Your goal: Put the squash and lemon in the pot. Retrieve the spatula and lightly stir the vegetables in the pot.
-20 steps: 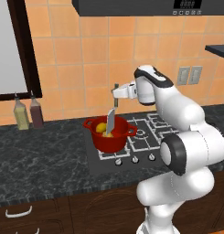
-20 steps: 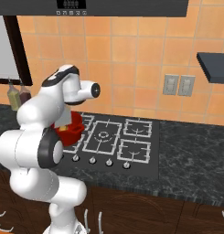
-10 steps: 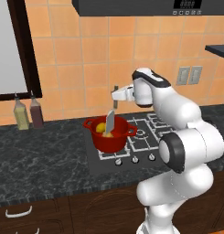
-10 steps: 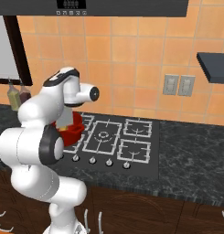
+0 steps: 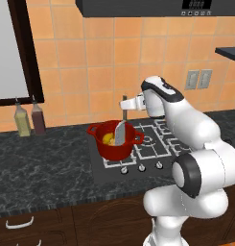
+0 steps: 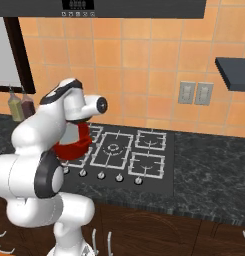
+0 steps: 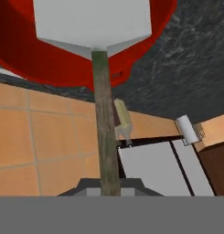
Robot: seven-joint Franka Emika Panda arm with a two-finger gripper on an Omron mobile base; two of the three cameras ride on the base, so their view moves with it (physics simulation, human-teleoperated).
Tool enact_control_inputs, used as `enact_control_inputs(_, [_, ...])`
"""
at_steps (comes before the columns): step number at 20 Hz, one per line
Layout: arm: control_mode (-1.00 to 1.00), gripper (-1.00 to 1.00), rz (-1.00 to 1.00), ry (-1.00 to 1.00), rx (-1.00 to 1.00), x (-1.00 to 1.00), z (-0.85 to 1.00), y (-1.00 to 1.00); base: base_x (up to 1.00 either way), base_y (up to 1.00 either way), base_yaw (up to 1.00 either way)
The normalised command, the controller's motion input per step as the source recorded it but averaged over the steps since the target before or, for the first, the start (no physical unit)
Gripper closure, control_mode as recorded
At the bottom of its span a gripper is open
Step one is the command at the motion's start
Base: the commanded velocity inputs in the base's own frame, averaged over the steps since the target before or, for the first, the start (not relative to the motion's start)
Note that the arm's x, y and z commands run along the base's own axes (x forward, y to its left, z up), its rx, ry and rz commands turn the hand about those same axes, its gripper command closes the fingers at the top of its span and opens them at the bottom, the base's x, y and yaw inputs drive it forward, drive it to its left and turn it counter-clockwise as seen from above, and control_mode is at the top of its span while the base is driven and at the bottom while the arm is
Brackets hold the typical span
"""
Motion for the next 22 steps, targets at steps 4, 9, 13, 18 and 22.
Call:
enact_control_inputs(4, [-1.0, 1.0, -0.02, 0.07, -0.01, -0.01, 0.1, 0.0, 0.0, 0.0, 0.0])
enact_control_inputs(9, [-1.0, 1.0, -0.05, 0.0, 0.0, 0.36, 0.09, 0.0, 0.0, 0.0, 0.0])
enact_control_inputs(13, [-1.0, 1.0, -0.08, 0.0, 0.0, 0.31, 0.0, 0.0, 0.0, 0.0, 0.0])
enact_control_inputs(18, [-1.0, 1.0, -0.06, 0.0, 0.0, 0.08, -0.28, 0.0, 0.0, 0.0, 0.0])
enact_control_inputs(22, [-1.0, 1.0, 0.0, 0.0, 0.0, 0.0, -0.57, 0.01, 0.0, 0.0, 0.0])
